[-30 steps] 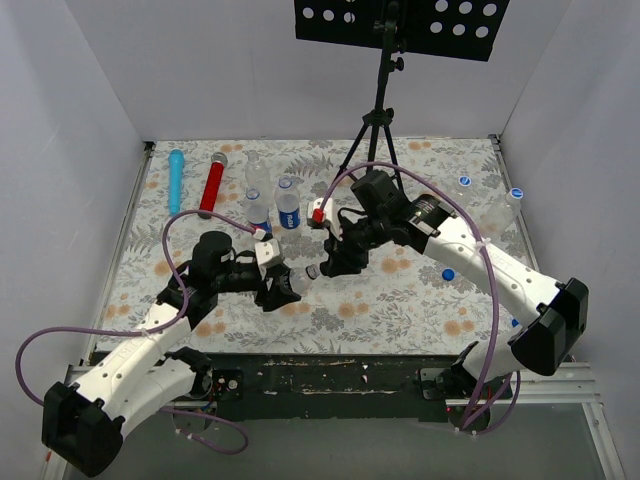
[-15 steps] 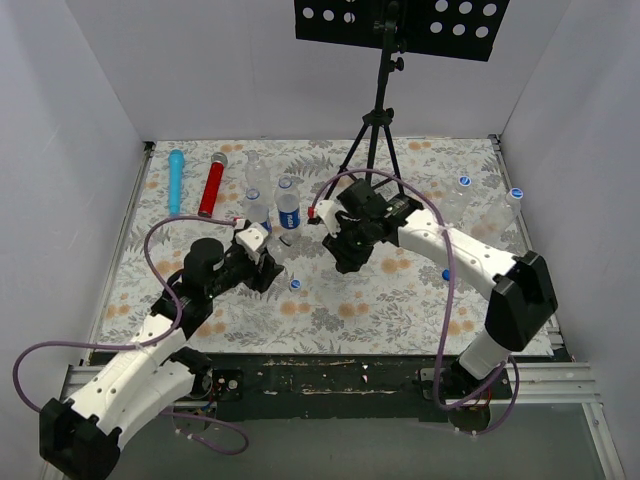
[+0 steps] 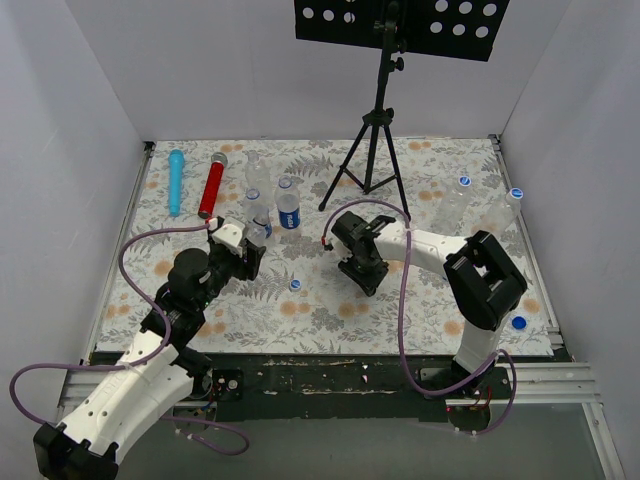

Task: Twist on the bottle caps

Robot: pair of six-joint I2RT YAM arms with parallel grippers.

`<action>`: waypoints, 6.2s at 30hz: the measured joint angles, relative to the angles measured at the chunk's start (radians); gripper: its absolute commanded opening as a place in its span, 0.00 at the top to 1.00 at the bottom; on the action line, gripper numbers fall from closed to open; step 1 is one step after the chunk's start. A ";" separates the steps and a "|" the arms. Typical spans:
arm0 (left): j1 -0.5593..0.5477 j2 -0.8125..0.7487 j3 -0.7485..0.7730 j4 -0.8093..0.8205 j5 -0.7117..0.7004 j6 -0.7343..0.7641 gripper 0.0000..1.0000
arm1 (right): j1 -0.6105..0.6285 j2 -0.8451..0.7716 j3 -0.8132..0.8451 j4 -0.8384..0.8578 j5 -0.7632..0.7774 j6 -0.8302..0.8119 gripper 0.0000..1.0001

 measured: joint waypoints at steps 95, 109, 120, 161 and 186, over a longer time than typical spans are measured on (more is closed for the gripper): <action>-0.033 0.217 0.016 -0.051 0.668 0.065 0.99 | -0.016 -0.430 0.013 0.200 -0.534 -0.180 0.64; -0.033 0.090 0.015 0.015 0.314 -0.011 0.99 | -0.274 -0.378 -0.131 0.332 -0.210 0.059 0.54; -0.033 0.088 0.003 0.018 0.238 -0.023 0.99 | -0.273 -0.107 -0.096 0.505 -0.220 0.108 0.46; -0.033 0.089 0.003 0.018 0.226 -0.024 0.99 | -0.118 0.145 0.112 0.426 -0.033 0.050 0.68; -0.032 0.100 0.003 0.018 0.234 -0.026 0.99 | -0.118 -0.056 0.079 0.188 -0.020 0.082 0.40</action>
